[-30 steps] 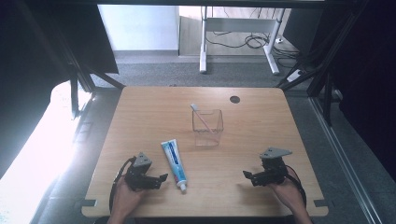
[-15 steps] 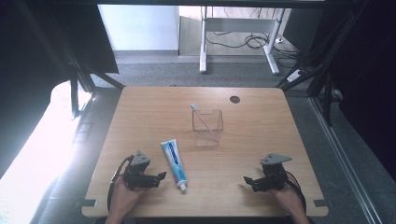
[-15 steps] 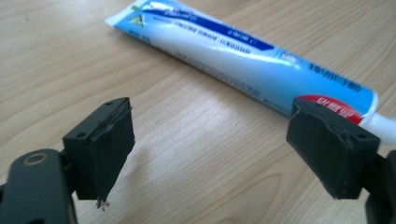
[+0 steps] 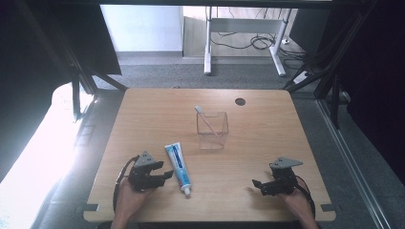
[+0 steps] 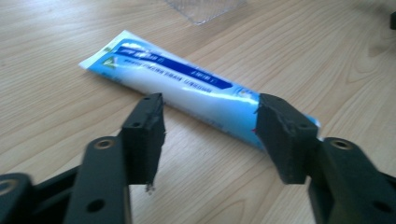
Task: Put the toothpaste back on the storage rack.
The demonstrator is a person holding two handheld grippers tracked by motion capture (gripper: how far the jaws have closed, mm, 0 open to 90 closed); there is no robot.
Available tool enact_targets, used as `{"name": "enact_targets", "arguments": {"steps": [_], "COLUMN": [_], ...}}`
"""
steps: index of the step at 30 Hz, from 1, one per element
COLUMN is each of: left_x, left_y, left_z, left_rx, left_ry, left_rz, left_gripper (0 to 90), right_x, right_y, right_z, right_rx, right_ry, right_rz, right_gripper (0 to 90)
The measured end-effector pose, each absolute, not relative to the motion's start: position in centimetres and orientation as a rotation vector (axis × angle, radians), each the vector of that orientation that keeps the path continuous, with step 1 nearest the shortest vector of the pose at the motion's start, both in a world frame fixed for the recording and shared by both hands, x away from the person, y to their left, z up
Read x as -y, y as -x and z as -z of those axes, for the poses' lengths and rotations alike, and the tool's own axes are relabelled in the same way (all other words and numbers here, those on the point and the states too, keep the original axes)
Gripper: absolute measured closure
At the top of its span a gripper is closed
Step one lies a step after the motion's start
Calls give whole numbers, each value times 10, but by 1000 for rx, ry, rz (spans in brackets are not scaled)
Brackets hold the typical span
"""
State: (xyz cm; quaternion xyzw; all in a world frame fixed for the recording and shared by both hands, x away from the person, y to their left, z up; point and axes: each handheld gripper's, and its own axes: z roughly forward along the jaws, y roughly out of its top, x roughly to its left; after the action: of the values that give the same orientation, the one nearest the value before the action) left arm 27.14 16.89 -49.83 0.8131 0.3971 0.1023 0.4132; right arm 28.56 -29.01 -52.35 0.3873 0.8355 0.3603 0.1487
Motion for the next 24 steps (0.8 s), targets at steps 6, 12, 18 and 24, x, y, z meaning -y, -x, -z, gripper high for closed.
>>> {"name": "enact_targets", "arguments": {"steps": [6, 12, 18, 24], "left_x": [-159, -140, -121, -100], "left_y": [-274, -278, -282, -287], "left_z": [493, 492, 499, 504], "left_rx": [-973, -898, -853, -838], "left_ry": [-2050, -2124, -2182, -2235], "left_rz": [-212, -192, -157, -149], "left_gripper": [643, 812, 895, 897], "right_x": [290, 290, 290, 290], "right_y": [-286, -286, -285, -286], "right_z": [524, 525, 524, 525], "right_rx": [-2405, -2406, -2401, -2406], "right_ry": [-1104, -1102, -1101, -1098], "right_rz": [-1035, -1020, -1032, -1029], "right_gripper": [16, 18, 18, 18]}}
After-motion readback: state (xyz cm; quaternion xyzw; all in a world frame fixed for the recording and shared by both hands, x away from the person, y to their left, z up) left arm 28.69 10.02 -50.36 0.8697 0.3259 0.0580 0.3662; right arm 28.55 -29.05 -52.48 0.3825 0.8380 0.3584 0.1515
